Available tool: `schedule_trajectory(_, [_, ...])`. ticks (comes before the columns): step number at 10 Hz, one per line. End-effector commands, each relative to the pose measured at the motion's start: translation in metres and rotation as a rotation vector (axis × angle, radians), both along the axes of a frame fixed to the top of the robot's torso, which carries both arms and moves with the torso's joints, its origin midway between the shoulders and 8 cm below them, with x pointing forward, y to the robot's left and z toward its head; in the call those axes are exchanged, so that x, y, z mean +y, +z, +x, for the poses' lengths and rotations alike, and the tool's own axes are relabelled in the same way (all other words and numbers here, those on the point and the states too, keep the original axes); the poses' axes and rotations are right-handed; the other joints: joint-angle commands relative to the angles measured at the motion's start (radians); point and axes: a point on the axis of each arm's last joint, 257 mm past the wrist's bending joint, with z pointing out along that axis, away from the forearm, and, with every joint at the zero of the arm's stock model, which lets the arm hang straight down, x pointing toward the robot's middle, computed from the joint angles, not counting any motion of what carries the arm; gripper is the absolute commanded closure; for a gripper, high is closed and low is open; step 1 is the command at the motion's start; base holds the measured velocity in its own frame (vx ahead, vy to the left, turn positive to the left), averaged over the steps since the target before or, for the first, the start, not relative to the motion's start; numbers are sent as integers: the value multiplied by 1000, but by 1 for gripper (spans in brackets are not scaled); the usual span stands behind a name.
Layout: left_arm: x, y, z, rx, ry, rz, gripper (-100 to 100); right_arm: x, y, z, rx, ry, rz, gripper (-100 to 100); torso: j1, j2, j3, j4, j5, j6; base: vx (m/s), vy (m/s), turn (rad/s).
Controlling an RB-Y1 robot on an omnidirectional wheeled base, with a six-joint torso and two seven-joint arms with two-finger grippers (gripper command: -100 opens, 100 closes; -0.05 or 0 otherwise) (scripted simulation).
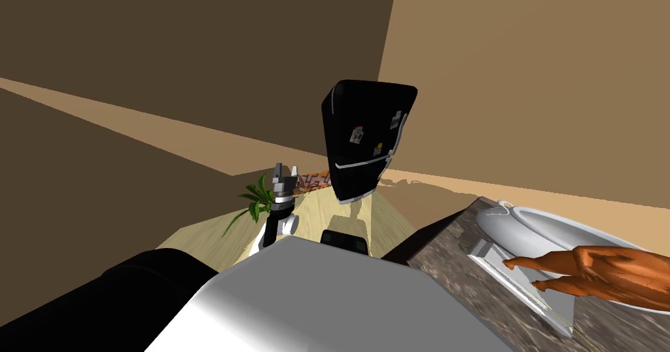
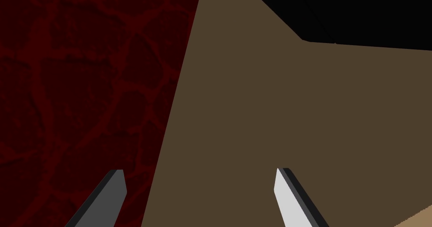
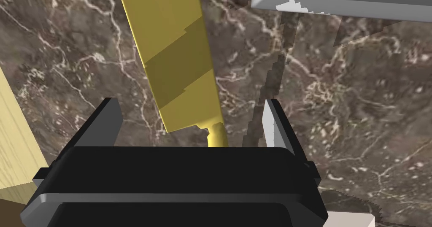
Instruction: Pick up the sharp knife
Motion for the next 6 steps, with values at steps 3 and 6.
schedule_trajectory(3, [0, 0, 0, 0, 0, 0, 0, 0, -1, 0, -1, -1, -2, 100, -1, -1, 0, 0, 0, 0, -2, 3, 0])
schedule_trajectory(6, [0, 0, 0, 0, 0, 0, 0, -1, 0, 1, -3, 0, -6, 100, -2, -1, -1, -1, -2, 0, 0, 0, 0])
